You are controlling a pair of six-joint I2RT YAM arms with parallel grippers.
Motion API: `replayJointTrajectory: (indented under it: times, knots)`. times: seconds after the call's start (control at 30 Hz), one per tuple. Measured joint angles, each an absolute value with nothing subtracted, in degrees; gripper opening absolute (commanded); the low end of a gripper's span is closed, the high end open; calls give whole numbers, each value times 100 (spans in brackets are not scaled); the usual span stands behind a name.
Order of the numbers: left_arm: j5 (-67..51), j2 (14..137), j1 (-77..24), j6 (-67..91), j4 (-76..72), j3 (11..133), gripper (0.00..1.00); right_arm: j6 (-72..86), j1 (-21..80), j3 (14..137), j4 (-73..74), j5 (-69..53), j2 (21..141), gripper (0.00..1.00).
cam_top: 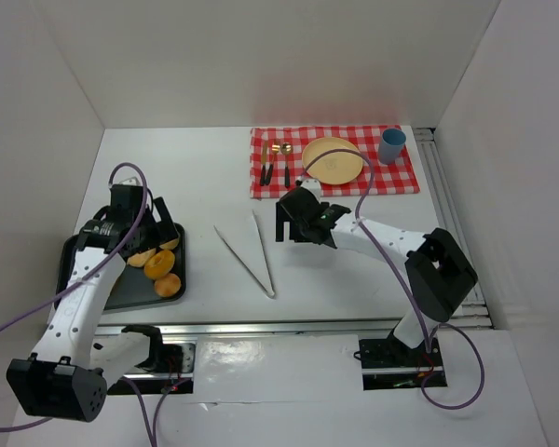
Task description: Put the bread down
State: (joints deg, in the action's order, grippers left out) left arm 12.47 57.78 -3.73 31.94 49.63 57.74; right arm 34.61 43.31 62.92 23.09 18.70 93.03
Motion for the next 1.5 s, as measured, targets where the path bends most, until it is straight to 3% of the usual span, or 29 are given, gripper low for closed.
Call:
replayJointTrajectory:
  times: [0.37, 0.4, 0.67, 1.17, 1.5]
  knots:
    - [1441, 5454, -373, 3328, 4925, 5774, 99, 3072, 4635, 6053, 1942, 1378, 9220, 100]
    - [1466, 5404, -375, 3341, 4925, 5774, 99, 2976, 4720, 5931, 1778, 1258, 9142, 97]
    - [1459, 5299, -373, 3347, 4921, 5774, 99, 2189, 5719, 5791, 1431, 749, 8949, 99]
    - [1273, 5341, -375, 3343, 4884, 5852, 99, 1503, 5771, 5937, 1396, 384, 10029, 99]
    - [1273, 5336, -375, 3341, 4880, 5852, 99, 1522, 5798, 6875, 1057, 1092, 11065, 99]
